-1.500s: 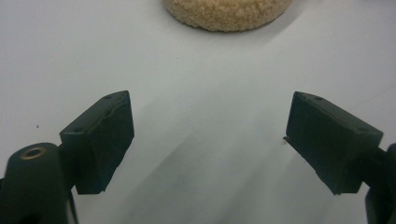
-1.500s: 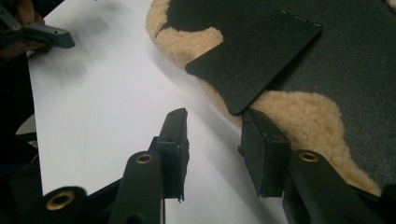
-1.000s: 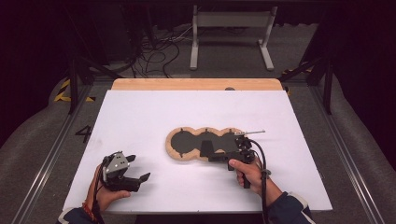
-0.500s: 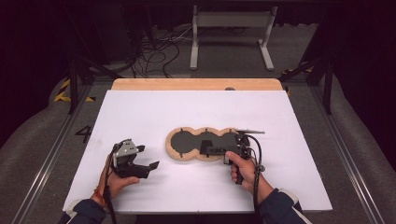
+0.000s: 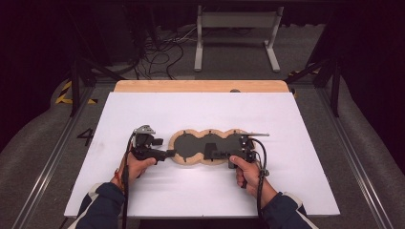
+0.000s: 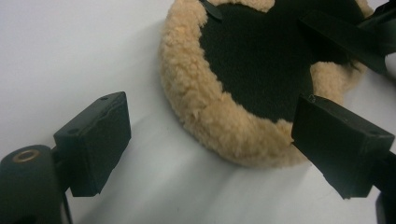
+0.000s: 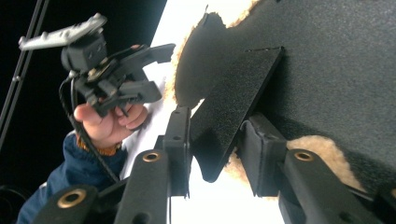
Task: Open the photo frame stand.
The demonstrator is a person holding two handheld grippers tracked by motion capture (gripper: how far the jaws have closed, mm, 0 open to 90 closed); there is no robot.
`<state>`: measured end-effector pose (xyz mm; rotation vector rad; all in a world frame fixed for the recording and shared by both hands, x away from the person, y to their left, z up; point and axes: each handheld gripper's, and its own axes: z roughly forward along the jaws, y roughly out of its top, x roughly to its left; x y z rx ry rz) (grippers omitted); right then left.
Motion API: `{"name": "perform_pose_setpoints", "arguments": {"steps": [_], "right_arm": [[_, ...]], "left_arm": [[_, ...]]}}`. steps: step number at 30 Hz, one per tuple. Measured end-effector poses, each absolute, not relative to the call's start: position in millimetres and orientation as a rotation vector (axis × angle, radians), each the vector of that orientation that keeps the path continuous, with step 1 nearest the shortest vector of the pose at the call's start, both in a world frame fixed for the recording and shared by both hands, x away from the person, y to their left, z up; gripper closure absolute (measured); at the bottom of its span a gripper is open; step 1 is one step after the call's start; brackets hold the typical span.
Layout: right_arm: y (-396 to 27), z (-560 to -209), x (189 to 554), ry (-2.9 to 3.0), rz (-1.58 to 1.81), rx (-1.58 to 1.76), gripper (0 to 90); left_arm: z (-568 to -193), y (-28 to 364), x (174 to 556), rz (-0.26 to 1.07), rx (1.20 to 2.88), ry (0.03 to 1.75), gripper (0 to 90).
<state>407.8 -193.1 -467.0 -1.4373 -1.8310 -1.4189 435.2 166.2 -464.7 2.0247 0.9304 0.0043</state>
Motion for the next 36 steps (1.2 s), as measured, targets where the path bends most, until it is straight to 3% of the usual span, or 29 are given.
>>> {"name": "perform_pose_setpoints", "arguments": {"steps": [13,28,33,36], "right_arm": [[-189.0,-461.5,399.7,-2.033,-1.465,-1.331,66.7],[-188.0,-460.2,396.1,-2.077,-1.503,-1.278,73.2],[-187.5,-459.9,394.9,-2.085,-1.501,-1.276,73.6],[-186.9,-460.0,394.9,-2.088,-1.499,-1.273,73.3]], "left_arm": [[-463.6,146.1,437.4,-0.068,2.058,0.837,21.2],[-451.3,166.8,426.5,-0.032,1.979,0.737,49.1],[-453.7,168.1,426.5,-0.045,1.971,0.735,49.5],[-456.5,162.0,427.8,-0.026,1.997,0.748,37.9]]}}
